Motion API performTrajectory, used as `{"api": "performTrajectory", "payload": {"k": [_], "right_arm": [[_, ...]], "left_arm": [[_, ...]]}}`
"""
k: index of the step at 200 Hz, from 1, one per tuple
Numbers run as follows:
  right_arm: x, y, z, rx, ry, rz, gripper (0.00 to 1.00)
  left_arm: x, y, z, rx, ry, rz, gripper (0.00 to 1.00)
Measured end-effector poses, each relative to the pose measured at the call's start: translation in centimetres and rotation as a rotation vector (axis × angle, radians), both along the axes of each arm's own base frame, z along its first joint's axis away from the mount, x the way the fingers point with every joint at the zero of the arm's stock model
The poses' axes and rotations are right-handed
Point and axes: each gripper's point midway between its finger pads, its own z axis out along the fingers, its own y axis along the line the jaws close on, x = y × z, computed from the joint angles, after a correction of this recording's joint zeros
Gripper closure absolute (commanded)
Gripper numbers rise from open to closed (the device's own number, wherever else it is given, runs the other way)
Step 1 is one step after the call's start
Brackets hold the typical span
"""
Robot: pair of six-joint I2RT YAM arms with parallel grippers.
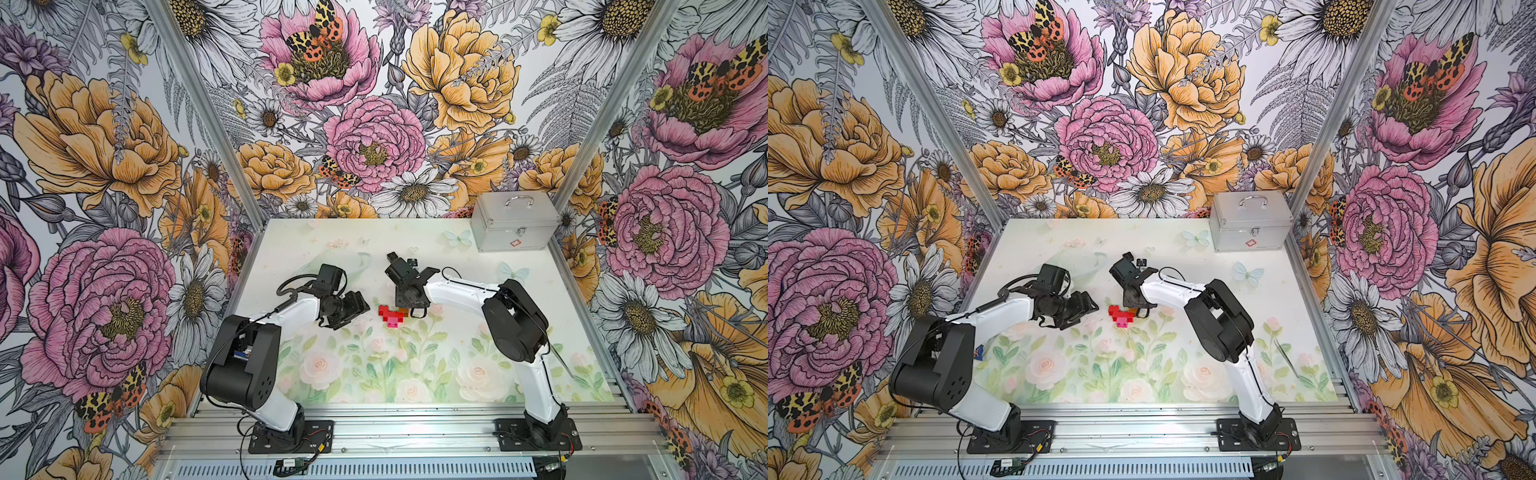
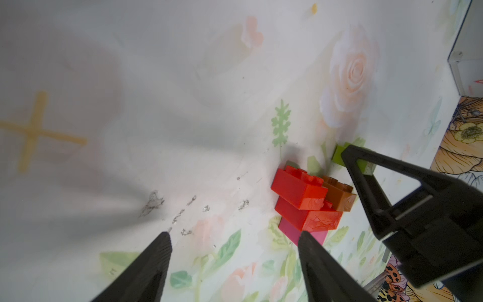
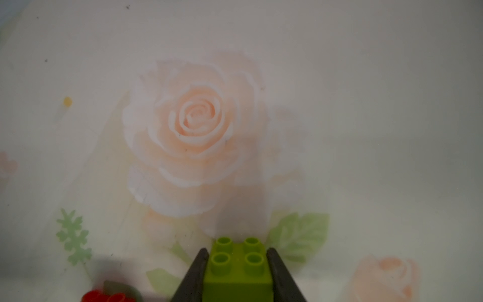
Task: Assemble the letter v with lego
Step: Place the lego brick at the center of the board.
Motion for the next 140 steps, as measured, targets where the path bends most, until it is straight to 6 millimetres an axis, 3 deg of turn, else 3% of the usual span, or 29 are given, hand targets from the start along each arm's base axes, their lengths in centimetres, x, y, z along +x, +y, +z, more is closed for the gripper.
{"api": "performTrajectory", "payload": {"k": [26, 103, 124, 140], "right_arm": [[-0.1, 0.3, 0.1, 0.015, 0.007, 0.001, 0.54], [-0.5, 0.0, 0.3, -0.001, 0.028, 0.013, 0.49], [-0.7, -0.4, 1.8, -0.008, 0.021, 0.047, 0.44], [-0.7, -0.5, 4.5, 0.009, -0.008, 0.112, 0.4]], "left_arm": [[-0.1, -0.2, 0.0, 0.001, 0.001, -0.006, 0.22], [-0.9, 0.1, -0.9, 0.014, 0.024, -0.006, 0.23], [-1.2, 0.2, -1.2, 0.02, 0.034, -0.005, 0.23], [-1.5, 0.4, -1.5, 0.026, 0.04, -0.004, 0.23]]}}
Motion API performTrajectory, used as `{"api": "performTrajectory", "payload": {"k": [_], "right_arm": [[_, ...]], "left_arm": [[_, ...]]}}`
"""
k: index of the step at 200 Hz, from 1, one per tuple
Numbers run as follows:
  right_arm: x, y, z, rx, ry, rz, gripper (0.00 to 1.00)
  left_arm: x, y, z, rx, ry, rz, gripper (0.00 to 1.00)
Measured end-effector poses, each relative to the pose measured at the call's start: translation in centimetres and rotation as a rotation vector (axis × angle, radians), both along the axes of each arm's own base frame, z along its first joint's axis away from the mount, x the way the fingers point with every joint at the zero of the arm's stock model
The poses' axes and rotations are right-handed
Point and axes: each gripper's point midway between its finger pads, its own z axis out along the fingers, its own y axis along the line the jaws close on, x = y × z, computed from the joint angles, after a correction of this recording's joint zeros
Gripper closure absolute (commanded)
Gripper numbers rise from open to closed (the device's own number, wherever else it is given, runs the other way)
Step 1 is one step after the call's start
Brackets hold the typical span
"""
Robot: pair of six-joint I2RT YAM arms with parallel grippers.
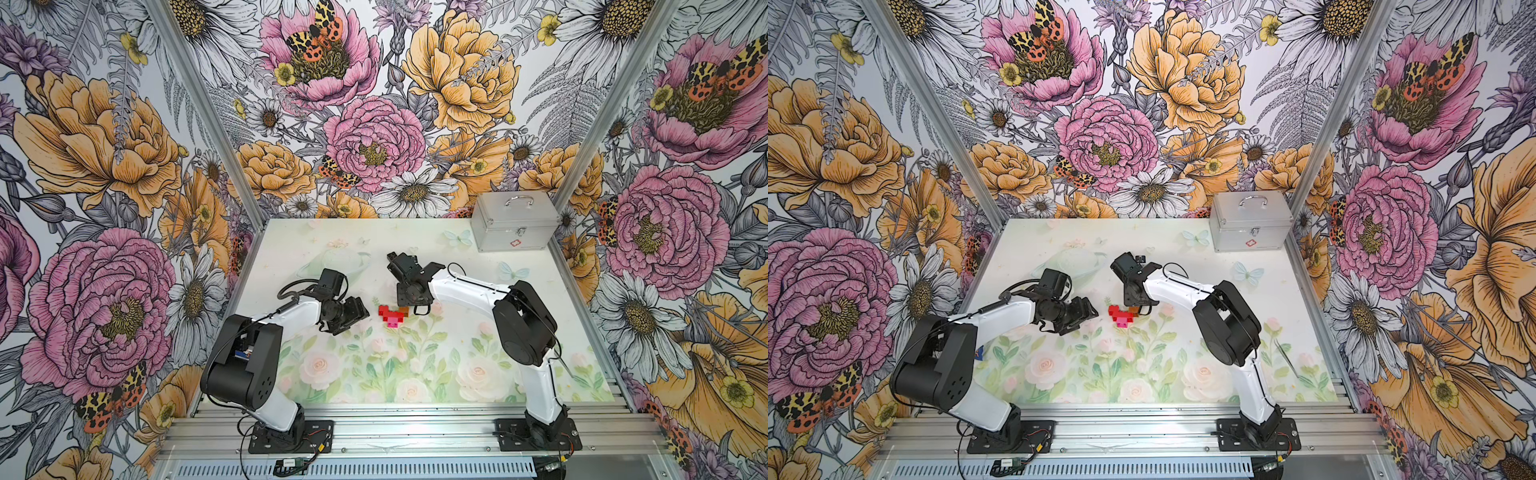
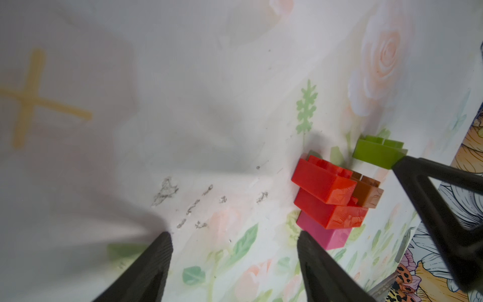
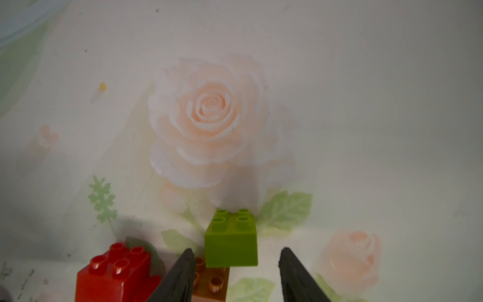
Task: Assemble the letter v with lego
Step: Place the lego brick at the center of the board, then assemble the lego brick with the lego brick.
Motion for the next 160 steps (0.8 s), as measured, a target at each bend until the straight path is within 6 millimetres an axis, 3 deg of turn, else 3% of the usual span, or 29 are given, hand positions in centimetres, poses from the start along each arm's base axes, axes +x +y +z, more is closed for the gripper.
{"api": "performTrajectory", "payload": {"k": [14, 27, 35, 48, 61, 81, 120, 144, 160], "right_arm": [[-0.1, 0.2, 2.7, 0.017, -0.037, 0.13, 0.26], [-0.9, 0.3, 5.1, 0.014, -0.094, 0.295, 0.07], [-1.9, -0.1, 6.0, -0.008, -0.128, 0.428, 0.01], [-3.9, -0.9, 6.4, -0.06, -0.161, 0.623, 0.01], [-5.6, -1.7, 5.5, -0.124, -0.168, 0.793, 0.01], [-6.3, -2.1, 3.1, -0.205, -0.145, 0.97, 0.01], [-5.5, -2.4, -1.9, -0.301, -0.089, 1.162, 0.01], [-4.7, -2.2, -3.2, -0.329, -0.102, 1.211, 0.01], [-3.7, -1.8, -3.4, -0.341, -0.121, 1.23, 0.01]], "left_arm": [[-0.1, 0.0, -0.1, 0.002, 0.0, -0.002, 0.23], [-0.2, 0.2, -0.1, 0.002, -0.004, -0.002, 0.24], [-0.2, 0.4, -0.1, 0.001, -0.009, -0.001, 0.24], [-0.5, 0.8, -0.1, 0.003, -0.012, 0.004, 0.24], [-0.8, 1.2, -0.1, 0.005, -0.012, 0.011, 0.24], [-1.0, 1.3, -0.1, 0.007, -0.008, 0.011, 0.24], [-1.1, 0.9, -0.2, 0.02, -0.012, -0.006, 0.24], [-1.1, 0.8, -0.2, 0.024, -0.013, -0.008, 0.25], [-1.0, 0.6, -0.2, 0.028, -0.011, -0.01, 0.3]]}}
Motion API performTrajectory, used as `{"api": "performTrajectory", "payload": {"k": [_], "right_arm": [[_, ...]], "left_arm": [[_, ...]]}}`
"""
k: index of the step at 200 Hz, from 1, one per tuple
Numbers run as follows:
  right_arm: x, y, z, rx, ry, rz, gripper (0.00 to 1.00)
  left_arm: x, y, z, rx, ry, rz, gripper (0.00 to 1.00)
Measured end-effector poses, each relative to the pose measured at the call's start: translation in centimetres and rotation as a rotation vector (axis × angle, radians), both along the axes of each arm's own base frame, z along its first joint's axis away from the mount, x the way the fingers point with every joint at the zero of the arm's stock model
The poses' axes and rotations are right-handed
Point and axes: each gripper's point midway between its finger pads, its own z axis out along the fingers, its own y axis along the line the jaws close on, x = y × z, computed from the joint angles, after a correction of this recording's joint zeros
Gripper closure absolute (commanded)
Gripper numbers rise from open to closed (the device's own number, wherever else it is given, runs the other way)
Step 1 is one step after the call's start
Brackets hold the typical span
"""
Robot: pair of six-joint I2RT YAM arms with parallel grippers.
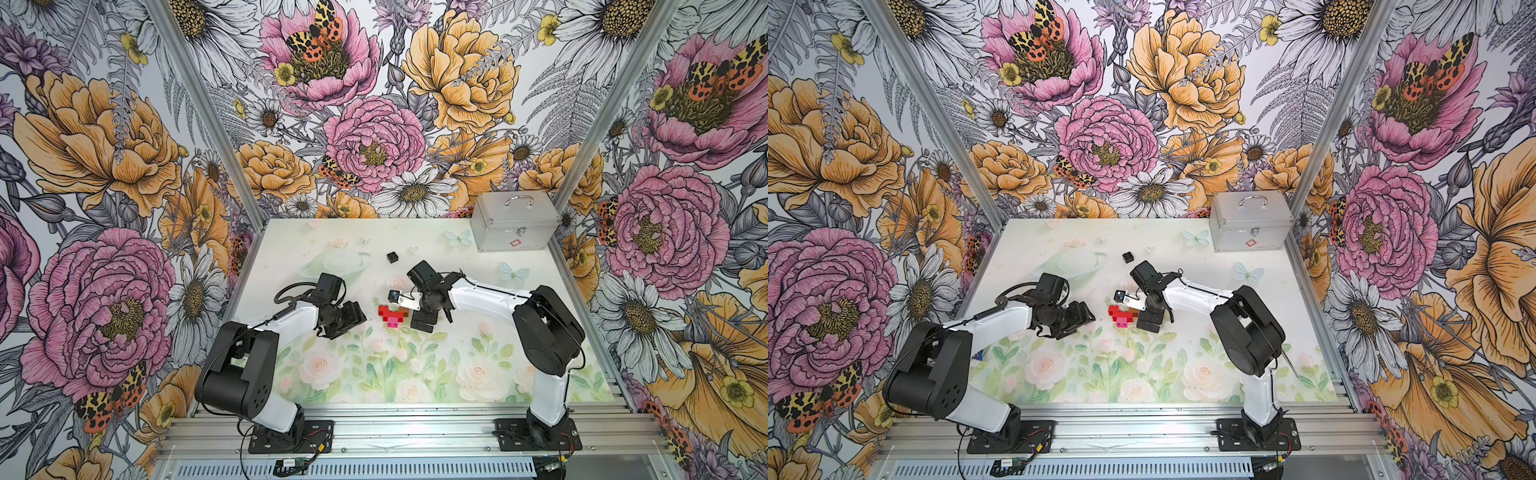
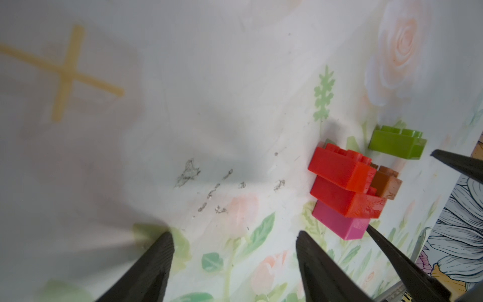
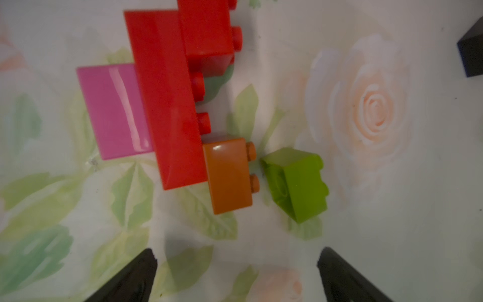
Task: Assemble the letter v with lego
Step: Assemble the lego brick with the lego brick.
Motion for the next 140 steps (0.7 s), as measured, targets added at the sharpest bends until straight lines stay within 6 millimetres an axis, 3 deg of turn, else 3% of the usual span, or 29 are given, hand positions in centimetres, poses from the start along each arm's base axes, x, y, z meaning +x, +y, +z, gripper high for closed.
{"api": "performTrajectory", "payload": {"k": [47, 101, 140], "right_arm": [[2.2, 1.5, -0.4, 0.006, -0.041, 0.047, 0.02], [2.6, 2.3, -0.1, 0.023, -0.047, 0.08, 0.07], [2.3, 2.4, -0.2, 0.035, -0.031, 0.1, 0.21]], "left_arm": [[0.6, -0.5, -0.2, 0.003, 0.004, -0.01, 0.32], [1.1, -0.7, -0.2, 0.008, 0.003, -0.01, 0.35], [1.3, -1.3, -0.3, 0.018, -0.002, -0.025, 0.37]]}}
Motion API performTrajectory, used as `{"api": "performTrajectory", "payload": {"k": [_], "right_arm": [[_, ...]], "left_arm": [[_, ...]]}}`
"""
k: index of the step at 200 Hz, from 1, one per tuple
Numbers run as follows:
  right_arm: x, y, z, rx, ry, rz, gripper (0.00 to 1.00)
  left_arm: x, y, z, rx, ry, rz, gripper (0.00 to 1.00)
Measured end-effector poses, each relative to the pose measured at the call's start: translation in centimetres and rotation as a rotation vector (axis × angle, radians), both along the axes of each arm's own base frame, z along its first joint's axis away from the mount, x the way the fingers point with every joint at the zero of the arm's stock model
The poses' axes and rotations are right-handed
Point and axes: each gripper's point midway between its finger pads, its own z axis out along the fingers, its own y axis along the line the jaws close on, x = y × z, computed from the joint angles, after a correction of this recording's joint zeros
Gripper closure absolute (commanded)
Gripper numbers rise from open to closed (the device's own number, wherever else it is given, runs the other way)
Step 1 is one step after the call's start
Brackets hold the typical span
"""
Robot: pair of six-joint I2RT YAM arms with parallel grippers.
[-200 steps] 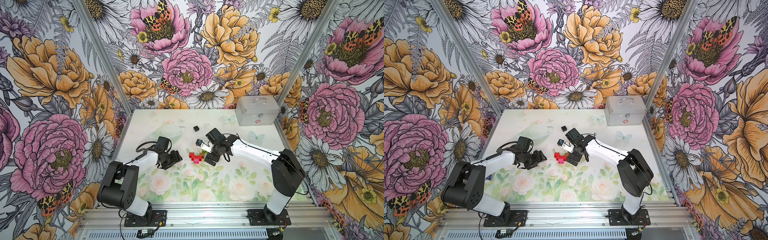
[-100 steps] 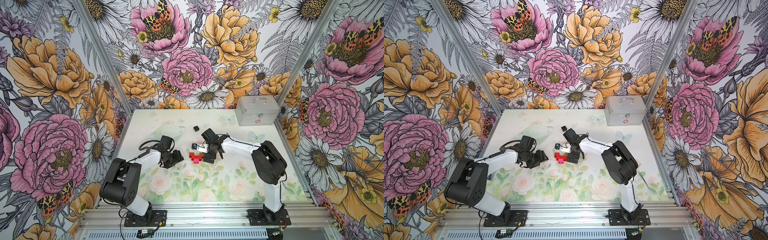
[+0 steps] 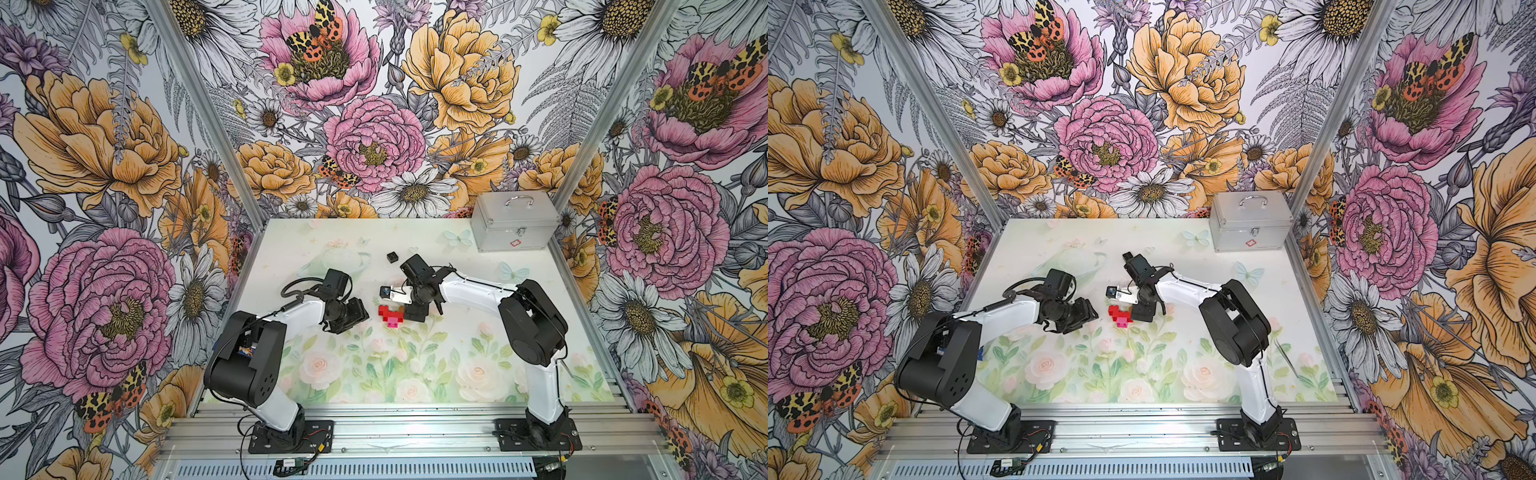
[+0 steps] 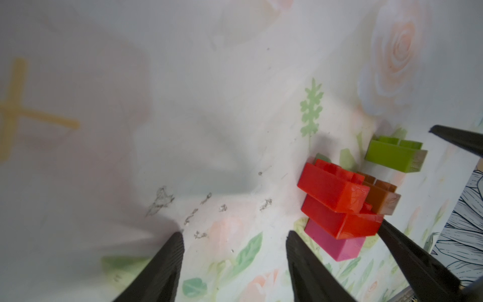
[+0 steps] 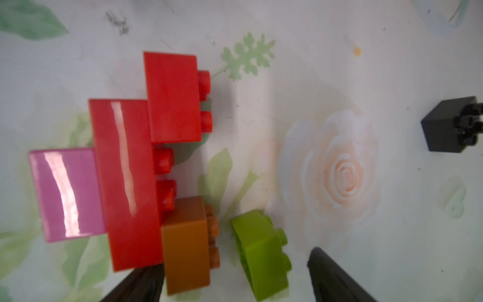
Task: Assemble the letter v with lego
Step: Assemble the lego brick with the lego brick.
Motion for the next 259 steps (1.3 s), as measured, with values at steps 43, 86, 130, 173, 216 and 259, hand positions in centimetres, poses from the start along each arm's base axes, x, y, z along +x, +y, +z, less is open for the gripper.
{"api": "performTrajectory", "payload": {"k": [43, 86, 130, 173, 216, 259], "right_arm": [[-0.4, 0.2, 0.0, 0.012, 0.018, 0.008, 0.23], [-0.8, 0.4, -0.1, 0.019, 0.037, 0.024, 0.27], [-1.2, 0.3, -1.0, 0.004, 0.066, 0.039, 0.3], [-1.3, 0.4, -0.8, 0.003, 0.075, 0.048, 0.29], [-1.1, 0.5, -0.5, 0.003, 0.073, 0.052, 0.28], [-0.8, 0.8, -0.5, 0.0, 0.062, 0.072, 0.26]], "left_arm": [[0.5, -0.8, 0.0, 0.002, -0.005, -0.018, 0.38], [0.6, -0.9, -0.1, 0.012, 0.005, -0.017, 0.38], [1.4, -1.6, -0.1, 0.001, -0.012, -0.017, 0.38], [1.6, -1.8, -0.1, -0.002, -0.018, -0.019, 0.38], [1.7, -1.8, -0.1, -0.002, -0.018, -0.02, 0.38], [2.1, -1.9, -0.1, -0.003, -0.015, -0.02, 0.38]]}}
